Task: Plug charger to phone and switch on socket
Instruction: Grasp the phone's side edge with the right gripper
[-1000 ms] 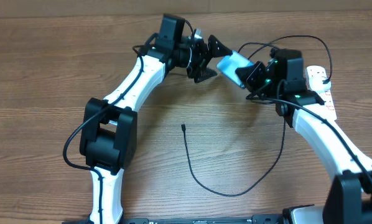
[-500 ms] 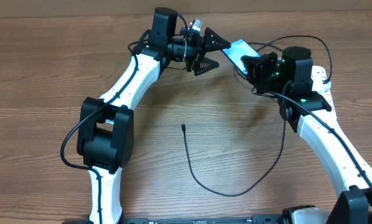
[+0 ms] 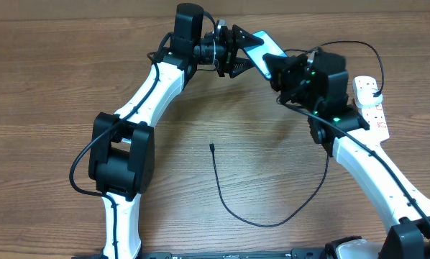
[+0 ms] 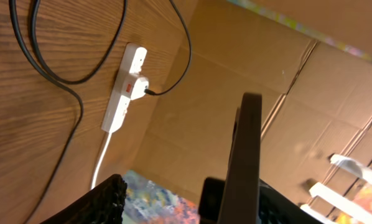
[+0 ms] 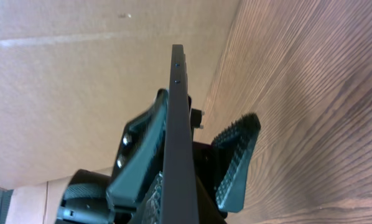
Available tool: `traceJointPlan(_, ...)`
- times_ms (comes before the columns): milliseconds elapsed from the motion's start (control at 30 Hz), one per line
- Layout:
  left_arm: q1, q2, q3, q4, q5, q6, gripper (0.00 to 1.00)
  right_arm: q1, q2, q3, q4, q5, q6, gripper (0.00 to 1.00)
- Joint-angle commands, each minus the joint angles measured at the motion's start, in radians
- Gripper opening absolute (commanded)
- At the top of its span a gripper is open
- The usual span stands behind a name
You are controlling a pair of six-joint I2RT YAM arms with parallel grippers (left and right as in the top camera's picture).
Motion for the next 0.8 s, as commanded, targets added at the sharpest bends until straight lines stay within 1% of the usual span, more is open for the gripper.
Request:
traceJointPlan(0, 0.002, -0.001, 0.023, 0.013, -0.020, -0.092, 0.61, 0.039, -0.023, 0.025, 0.025, 0.066, 0.005, 0.04)
traceJointPlan(267, 0.003, -0.001, 0.023, 0.013, -0.074, -0.108, 0.56, 0.055, -0.023, 0.025, 0.013, 0.071, 0.027, 0.04)
traceJointPlan(433, 0.008, -0.001, 0.023, 0.013, -0.147, -0.109, 0.54, 0.055, -0.023, 0.025, 0.014, 0.081, 0.027, 0.04)
traceJointPlan(633, 0.023, -0.001, 0.023, 0.013, -0.219, -0.144, 0.50, 0.055, -0.023, 0.025, 0.014, 0.081, 0.027, 0.04)
traceJointPlan(767, 0.031, -0.001, 0.023, 0.013, -0.232, -0.175, 0.48, 0.055, -0.023, 0.025, 0.014, 0.081, 0.027, 0.04)
